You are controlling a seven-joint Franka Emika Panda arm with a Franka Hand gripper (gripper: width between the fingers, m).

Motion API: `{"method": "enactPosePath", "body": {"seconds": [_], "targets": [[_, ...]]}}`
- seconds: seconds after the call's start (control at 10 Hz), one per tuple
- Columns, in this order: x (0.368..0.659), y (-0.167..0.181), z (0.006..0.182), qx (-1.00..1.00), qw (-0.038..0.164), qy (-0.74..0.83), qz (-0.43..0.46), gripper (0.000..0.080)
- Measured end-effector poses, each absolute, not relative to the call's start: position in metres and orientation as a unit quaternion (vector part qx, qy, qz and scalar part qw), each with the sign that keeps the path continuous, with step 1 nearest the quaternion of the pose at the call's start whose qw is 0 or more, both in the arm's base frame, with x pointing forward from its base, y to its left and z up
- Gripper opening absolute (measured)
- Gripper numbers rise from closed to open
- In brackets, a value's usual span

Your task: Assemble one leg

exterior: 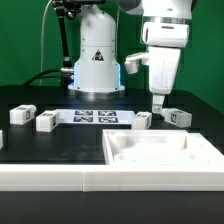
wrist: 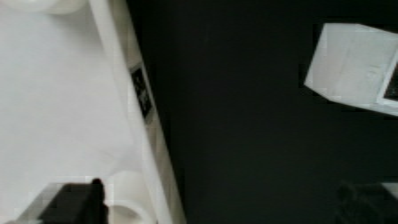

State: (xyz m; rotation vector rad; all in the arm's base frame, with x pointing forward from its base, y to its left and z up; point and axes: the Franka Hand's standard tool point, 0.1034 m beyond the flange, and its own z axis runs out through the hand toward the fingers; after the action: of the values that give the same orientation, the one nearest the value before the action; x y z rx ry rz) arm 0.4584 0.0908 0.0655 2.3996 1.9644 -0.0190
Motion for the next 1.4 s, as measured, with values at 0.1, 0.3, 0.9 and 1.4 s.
{"method": "enactPosePath", "body": {"seconds": [0.1, 0.3, 0.9, 1.4], "targets": [[0.458, 0.091, 0.065, 0.787, 0.020, 0.617, -0.006, 0.0649], [0.452, 0.091, 0.060, 0.852, 0.014, 0.524, 0.002, 0.0649], [0.419, 0.150, 0.052, 0.971, -0.014, 0.237, 0.020, 0.0649], [0.406, 0.171, 0.049, 0.986, -0.029, 0.160, 0.025, 0.0649]]}}
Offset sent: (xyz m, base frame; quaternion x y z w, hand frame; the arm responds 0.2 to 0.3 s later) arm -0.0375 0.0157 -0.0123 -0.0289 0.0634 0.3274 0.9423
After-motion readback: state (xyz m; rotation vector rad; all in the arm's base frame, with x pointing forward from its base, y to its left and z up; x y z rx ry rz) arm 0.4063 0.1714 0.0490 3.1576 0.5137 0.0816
